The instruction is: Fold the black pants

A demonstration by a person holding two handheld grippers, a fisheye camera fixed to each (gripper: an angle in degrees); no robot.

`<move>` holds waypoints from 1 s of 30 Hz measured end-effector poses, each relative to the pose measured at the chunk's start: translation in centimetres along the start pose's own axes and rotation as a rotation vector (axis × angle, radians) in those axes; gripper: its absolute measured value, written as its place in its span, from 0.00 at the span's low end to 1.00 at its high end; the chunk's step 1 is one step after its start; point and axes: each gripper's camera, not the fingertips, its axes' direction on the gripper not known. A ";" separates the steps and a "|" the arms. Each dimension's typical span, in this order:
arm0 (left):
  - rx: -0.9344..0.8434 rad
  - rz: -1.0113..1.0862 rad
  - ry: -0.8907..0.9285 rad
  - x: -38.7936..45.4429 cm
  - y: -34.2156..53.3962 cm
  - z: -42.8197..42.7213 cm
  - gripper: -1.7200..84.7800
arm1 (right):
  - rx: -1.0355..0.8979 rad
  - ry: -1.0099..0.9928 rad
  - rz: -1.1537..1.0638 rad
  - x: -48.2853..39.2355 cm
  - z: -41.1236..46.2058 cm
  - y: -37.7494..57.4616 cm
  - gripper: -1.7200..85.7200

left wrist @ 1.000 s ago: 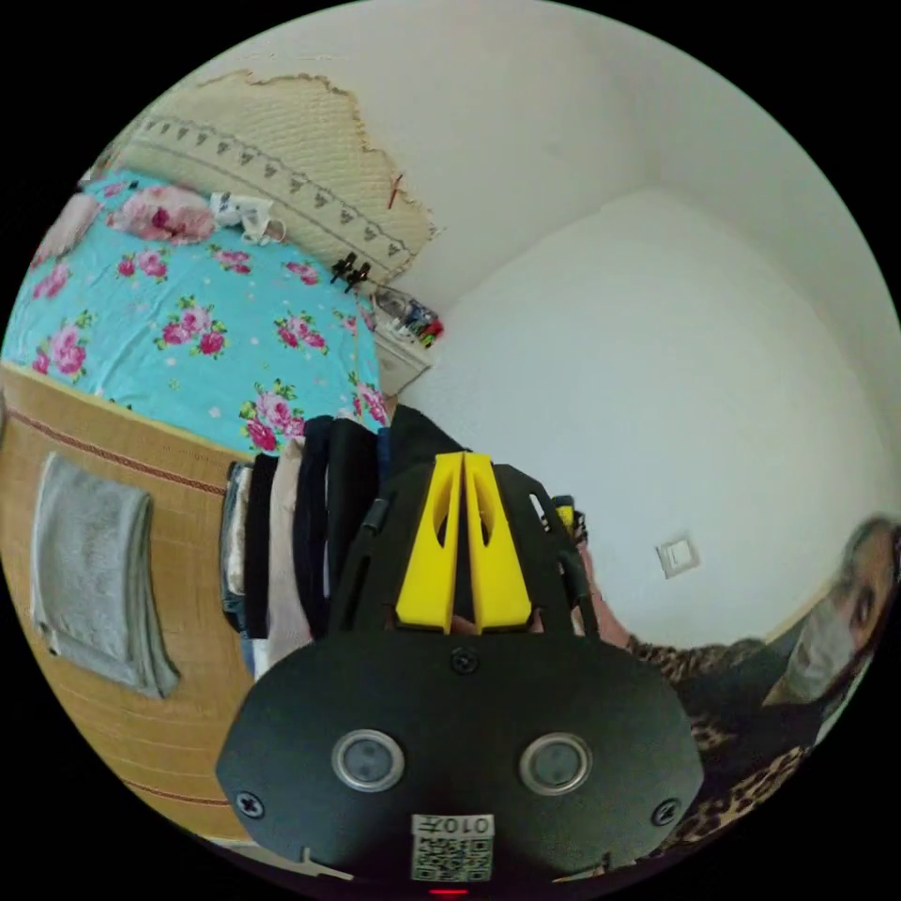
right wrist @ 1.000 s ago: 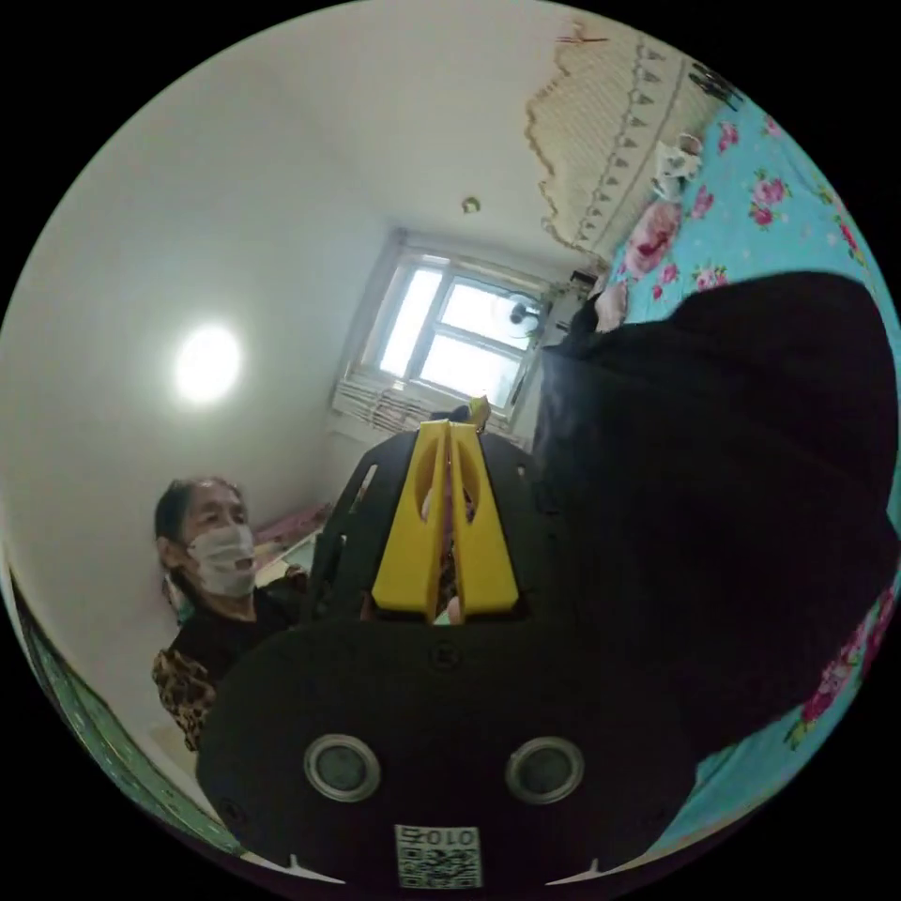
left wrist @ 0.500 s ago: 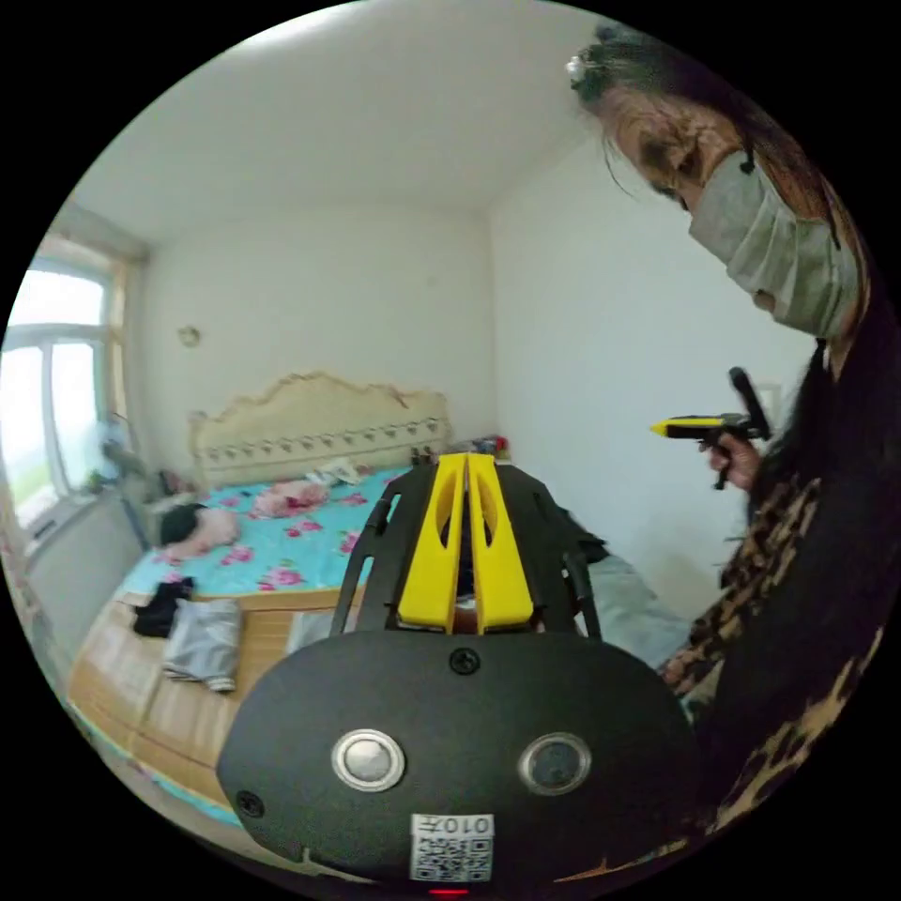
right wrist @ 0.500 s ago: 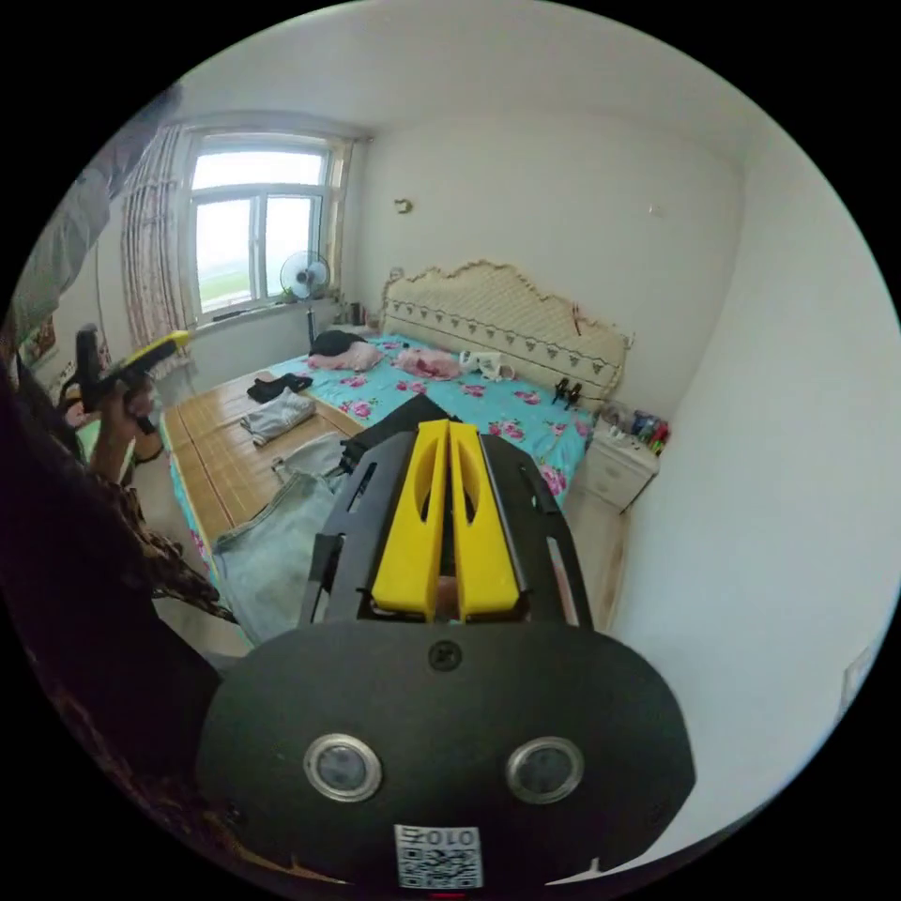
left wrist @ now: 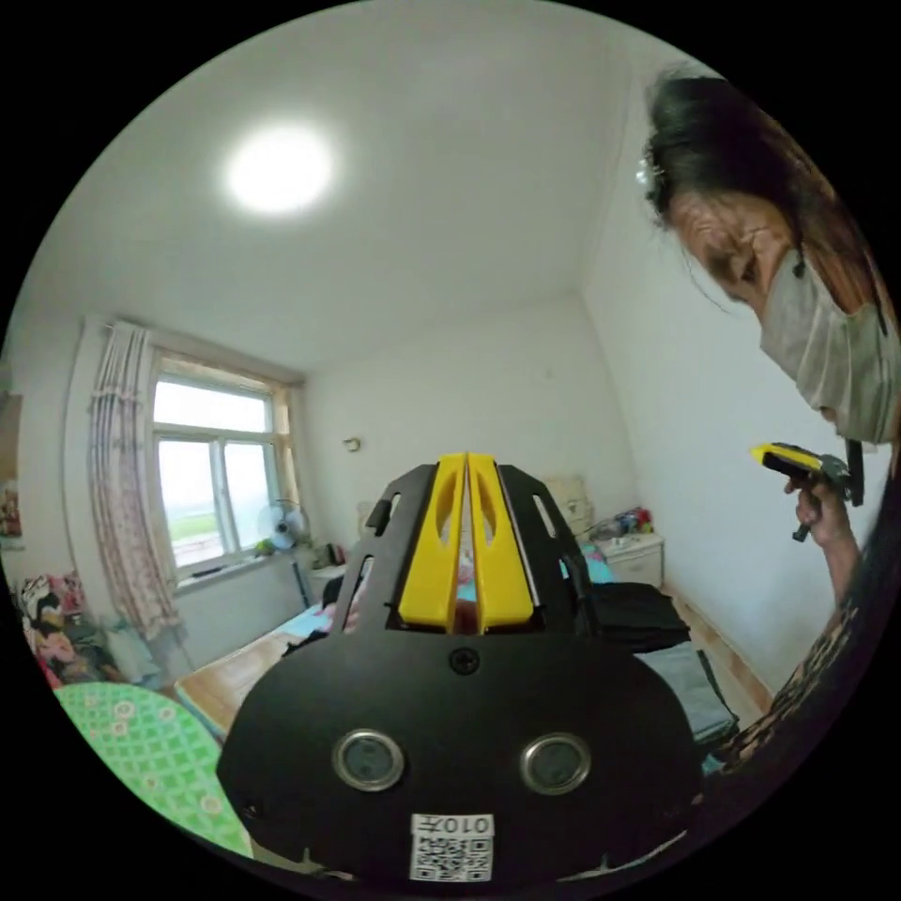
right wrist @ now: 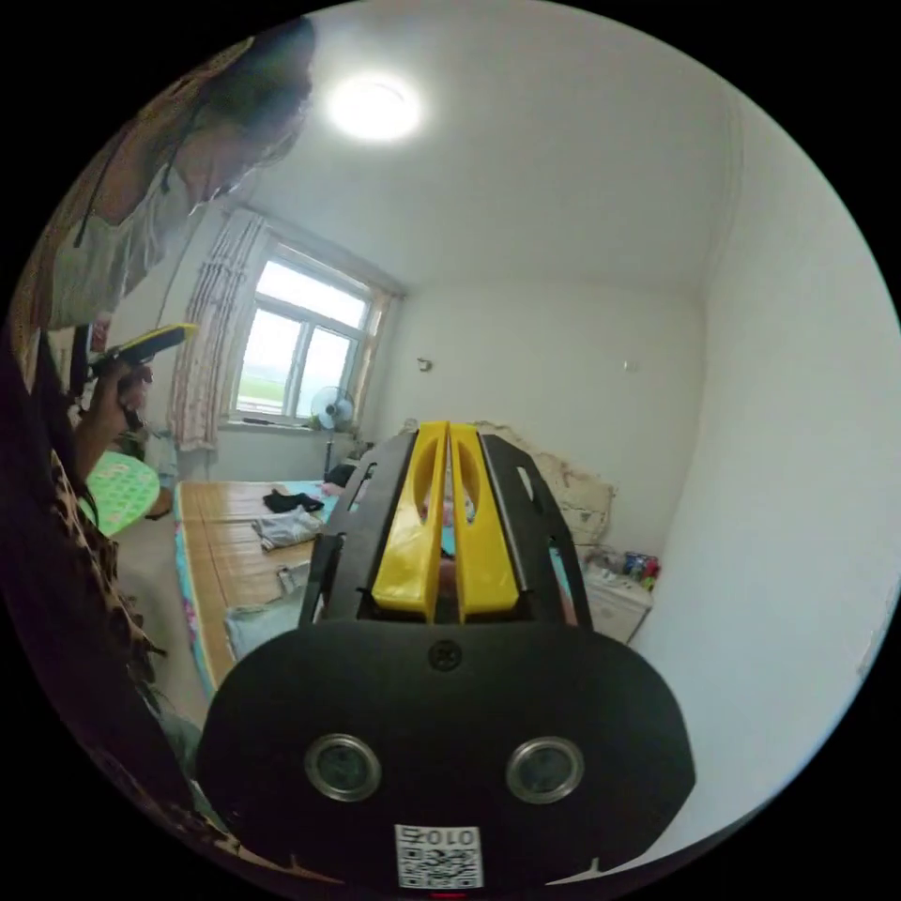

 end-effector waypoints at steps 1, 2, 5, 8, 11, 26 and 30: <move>-0.025 -0.034 0.009 -1.2 -0.1 -0.9 0.03 | -0.017 -0.086 -0.008 -1.1 0.7 -0.7 0.09; -0.046 -0.068 0.056 -2.6 0.0 -1.6 0.03 | -0.031 -0.124 -0.013 -1.6 1.1 -1.1 0.10; -0.071 -0.212 0.165 -7.6 0.7 -2.6 0.04 | -0.102 -0.272 -0.036 -5.2 3.3 -3.8 0.11; -0.006 -0.352 0.314 -14.3 2.2 -3.7 0.03 | -0.017 -0.206 -0.073 -10.2 4.1 -7.0 0.06; -0.019 -0.342 0.240 -19.9 3.6 -5.2 0.02 | 0.107 -0.266 -0.093 -14.7 5.9 -10.9 0.08; -0.322 -0.781 0.269 -52.4 25.4 -5.8 0.04 | -0.309 -0.434 -0.054 -36.3 34.4 -29.2 0.16; -0.405 -0.923 0.197 -54.7 32.5 -4.1 0.03 | -0.615 -0.562 0.073 -38.3 45.6 -25.8 0.13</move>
